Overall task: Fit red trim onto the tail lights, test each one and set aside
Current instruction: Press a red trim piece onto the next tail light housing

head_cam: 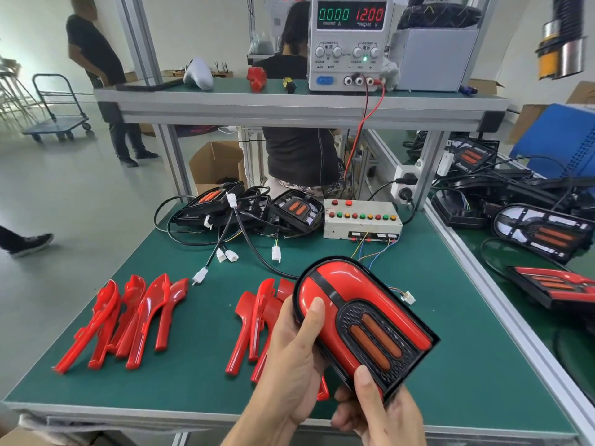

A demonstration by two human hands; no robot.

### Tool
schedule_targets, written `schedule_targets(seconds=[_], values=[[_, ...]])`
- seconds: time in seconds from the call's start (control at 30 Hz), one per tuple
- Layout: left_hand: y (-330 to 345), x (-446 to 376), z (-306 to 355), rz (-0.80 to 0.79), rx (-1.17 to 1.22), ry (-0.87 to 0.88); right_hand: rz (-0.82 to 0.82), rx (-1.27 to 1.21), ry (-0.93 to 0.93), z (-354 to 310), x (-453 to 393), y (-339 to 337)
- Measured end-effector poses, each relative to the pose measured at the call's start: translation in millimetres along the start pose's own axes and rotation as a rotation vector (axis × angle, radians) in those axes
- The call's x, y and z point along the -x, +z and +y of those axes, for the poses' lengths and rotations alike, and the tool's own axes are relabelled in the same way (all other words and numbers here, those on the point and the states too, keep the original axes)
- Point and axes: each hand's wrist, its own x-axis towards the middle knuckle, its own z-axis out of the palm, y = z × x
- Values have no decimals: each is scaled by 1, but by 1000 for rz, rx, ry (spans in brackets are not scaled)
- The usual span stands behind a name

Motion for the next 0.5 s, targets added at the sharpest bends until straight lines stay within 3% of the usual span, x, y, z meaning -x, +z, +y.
schedule_targets(seconds=[0.13, 0.27, 0.5], values=[[6, 3, -4, 5, -47, -7, 10, -19, -10, 0, 1, -2], [7, 6, -7, -119, -30, -17, 53, -11, -21, 4, 4, -5], [3, 0, -15, -108, -12, -27, 69, 76, -28, 12, 9, -6]])
